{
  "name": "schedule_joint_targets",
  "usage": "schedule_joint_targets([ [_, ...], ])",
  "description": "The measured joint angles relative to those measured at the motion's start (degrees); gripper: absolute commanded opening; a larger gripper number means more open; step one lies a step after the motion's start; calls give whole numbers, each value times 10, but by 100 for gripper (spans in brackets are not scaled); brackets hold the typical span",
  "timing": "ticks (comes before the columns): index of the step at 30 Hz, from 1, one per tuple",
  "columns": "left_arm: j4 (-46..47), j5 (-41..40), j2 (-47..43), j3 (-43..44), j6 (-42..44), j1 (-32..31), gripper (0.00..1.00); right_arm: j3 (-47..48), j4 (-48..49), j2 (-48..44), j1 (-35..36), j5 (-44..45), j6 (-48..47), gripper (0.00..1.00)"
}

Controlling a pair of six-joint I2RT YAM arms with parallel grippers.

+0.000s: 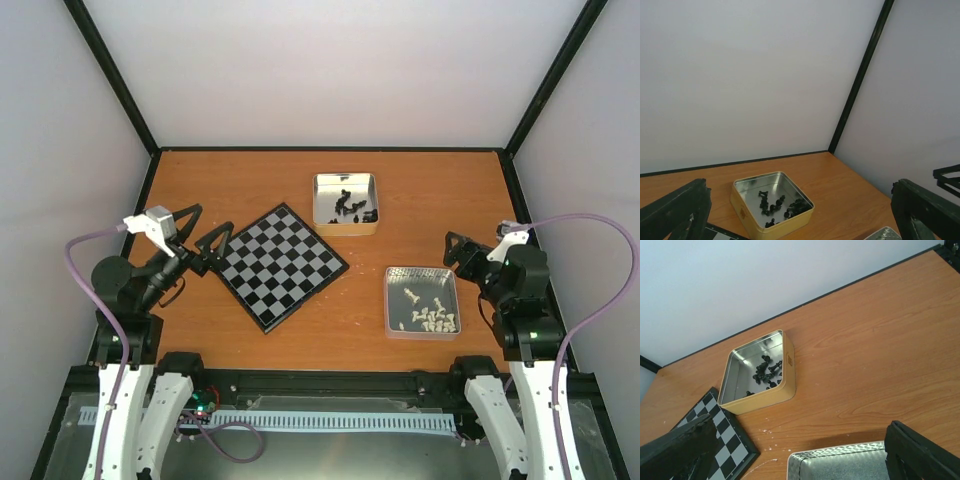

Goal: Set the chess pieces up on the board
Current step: Pick up the chess piece from the storage box.

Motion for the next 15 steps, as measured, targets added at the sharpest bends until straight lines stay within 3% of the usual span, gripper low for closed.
schedule_joint_targets([
  [15,63,68,6,-70,-51,4,100,-25,-42,41,-4,-8,40,88],
])
